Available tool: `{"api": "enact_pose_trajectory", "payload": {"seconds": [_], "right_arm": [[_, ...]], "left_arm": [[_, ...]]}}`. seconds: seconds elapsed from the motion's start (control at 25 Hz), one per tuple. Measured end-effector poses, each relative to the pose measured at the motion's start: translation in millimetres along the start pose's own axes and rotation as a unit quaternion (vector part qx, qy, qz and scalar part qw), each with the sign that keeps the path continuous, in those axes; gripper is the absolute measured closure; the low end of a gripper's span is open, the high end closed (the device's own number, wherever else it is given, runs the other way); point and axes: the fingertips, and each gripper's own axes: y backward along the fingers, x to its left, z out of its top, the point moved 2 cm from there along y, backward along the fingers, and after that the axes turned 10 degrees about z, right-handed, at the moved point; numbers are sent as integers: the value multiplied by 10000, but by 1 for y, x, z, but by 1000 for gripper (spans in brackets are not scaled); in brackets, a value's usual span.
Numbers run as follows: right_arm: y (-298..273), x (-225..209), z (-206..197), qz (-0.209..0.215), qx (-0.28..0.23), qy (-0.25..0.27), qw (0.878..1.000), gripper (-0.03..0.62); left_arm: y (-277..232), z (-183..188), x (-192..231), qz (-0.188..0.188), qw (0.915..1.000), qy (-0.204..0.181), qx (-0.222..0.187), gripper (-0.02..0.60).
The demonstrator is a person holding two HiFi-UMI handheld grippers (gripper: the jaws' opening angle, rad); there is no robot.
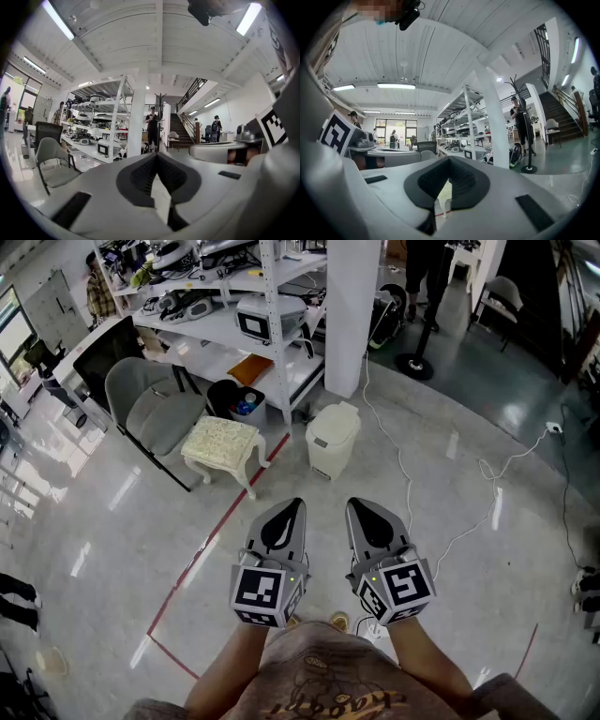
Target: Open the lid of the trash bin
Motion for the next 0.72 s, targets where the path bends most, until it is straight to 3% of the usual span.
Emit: {"api": "enact_pose_trajectory", "payload": {"seconds": [0.72], "right_arm": [[30, -21, 10, 324, -80, -99, 9994, 585]], "left_arm": [[-2, 0, -17, 342, 9994, 41, -39, 589]]}}
